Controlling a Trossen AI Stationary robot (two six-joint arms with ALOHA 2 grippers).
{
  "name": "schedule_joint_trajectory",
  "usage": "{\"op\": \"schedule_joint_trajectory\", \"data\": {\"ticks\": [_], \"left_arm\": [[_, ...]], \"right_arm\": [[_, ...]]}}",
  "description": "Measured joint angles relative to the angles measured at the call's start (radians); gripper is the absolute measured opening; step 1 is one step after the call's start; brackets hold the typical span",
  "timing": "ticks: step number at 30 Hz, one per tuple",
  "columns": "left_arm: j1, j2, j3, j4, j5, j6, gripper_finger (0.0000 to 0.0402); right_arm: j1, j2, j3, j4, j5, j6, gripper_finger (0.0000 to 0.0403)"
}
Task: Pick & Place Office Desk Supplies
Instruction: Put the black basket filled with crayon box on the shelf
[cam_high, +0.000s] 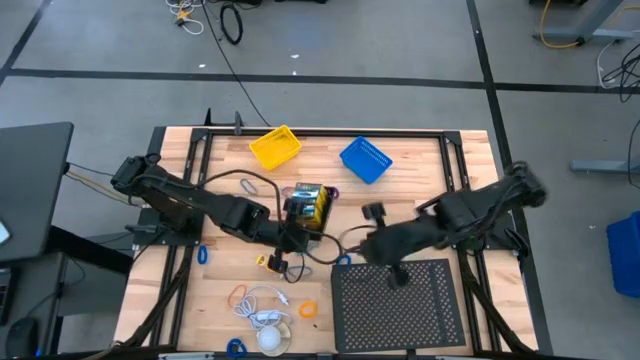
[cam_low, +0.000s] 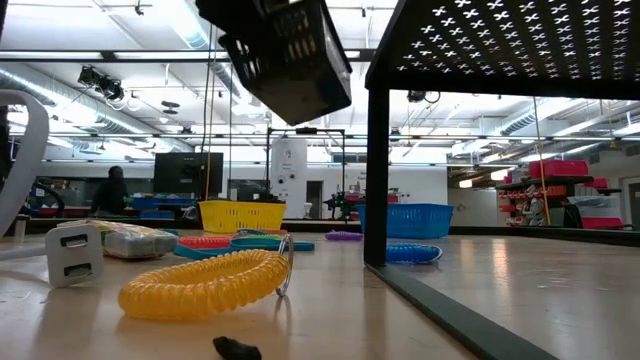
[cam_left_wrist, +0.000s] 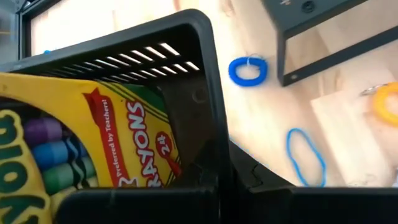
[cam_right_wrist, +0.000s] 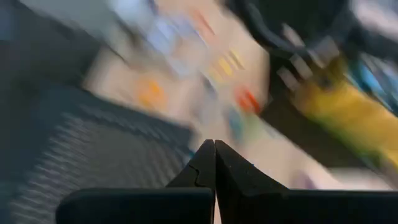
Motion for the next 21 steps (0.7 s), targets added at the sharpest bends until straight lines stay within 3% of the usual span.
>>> {"op": "schedule_joint_trajectory", "data": {"ticks": [3,10,16,21], "left_arm": [[-0.020,0.000,0.002,0.000,0.001,-0.015,0.0001],[-0.037,0.011,0.012,0.033,0.035,-0.049,0.0001],[-0.055,0.099,0.120,0.025,0.054,-0.065,0.0001],[-0.086,0.226,0.308,-0.048,0.063,-0.064,0.0001]], "right_arm": [[-0.025,-0.169,-0.276,0.304,-0.129,-0.044,0.0000],[-0.059,-0.580,-0.771,0.599,-0.091,0.034,0.0000],[-0.059,-0.822,-0.973,0.632,0.014,0.114,0.0000],[-0.059,-0.879,-1.030,0.627,0.037,0.134,0.0000]]}}
